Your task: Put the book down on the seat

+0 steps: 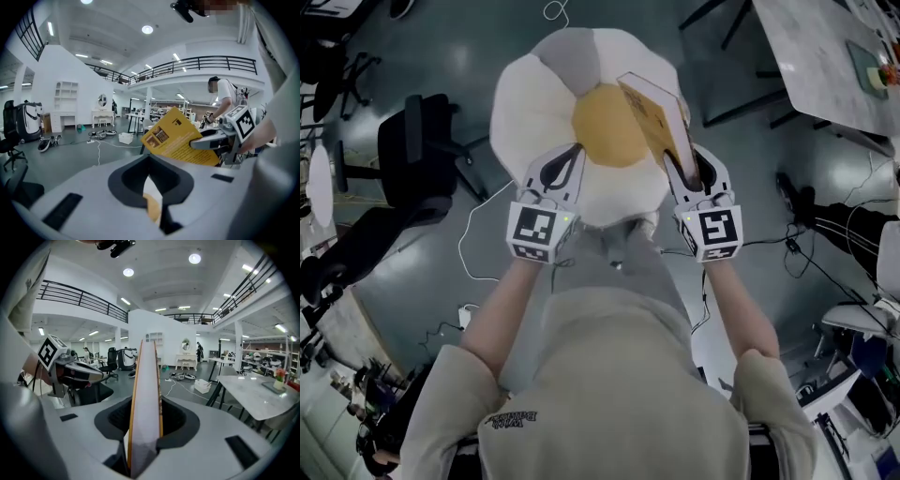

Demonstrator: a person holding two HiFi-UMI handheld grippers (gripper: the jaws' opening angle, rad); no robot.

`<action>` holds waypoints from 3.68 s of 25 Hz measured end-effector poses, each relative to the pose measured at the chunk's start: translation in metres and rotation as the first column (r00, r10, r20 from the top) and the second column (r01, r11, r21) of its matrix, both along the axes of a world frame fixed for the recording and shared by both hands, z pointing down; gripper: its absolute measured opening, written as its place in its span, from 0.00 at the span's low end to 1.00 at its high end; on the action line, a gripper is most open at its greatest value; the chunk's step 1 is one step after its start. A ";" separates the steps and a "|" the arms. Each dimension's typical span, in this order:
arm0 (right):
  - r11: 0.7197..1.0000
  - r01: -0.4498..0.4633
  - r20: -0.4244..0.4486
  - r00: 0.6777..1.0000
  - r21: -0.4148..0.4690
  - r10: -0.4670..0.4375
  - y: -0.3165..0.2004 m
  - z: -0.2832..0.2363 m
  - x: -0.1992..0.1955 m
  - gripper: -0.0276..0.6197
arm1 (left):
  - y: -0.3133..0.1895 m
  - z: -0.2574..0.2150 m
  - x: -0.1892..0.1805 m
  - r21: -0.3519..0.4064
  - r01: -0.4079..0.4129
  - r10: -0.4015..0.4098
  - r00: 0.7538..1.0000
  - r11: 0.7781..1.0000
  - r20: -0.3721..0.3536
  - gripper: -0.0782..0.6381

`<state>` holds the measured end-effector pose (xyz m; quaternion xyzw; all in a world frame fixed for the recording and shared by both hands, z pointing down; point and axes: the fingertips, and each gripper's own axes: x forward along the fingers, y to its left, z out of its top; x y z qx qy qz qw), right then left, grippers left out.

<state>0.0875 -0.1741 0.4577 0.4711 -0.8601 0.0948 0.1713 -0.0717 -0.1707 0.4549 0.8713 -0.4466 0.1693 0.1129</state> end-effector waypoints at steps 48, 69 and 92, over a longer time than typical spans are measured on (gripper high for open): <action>0.553 0.410 -0.110 0.724 -0.725 -0.681 0.106 0.535 -0.062 0.41 | 0.028 0.461 -0.005 -0.643 0.040 -0.042 0.999 0.765 0.011 0.12; 0.963 0.135 -0.303 0.931 -0.234 -0.204 0.030 0.162 -0.008 0.12 | 0.027 0.137 0.015 -0.222 -0.087 0.063 0.991 0.971 -0.114 0.12; 0.911 -0.019 0.054 0.999 0.411 -0.003 0.056 -0.262 0.000 0.09 | 0.015 -0.225 0.024 0.312 -0.053 0.135 0.960 0.949 -0.247 0.12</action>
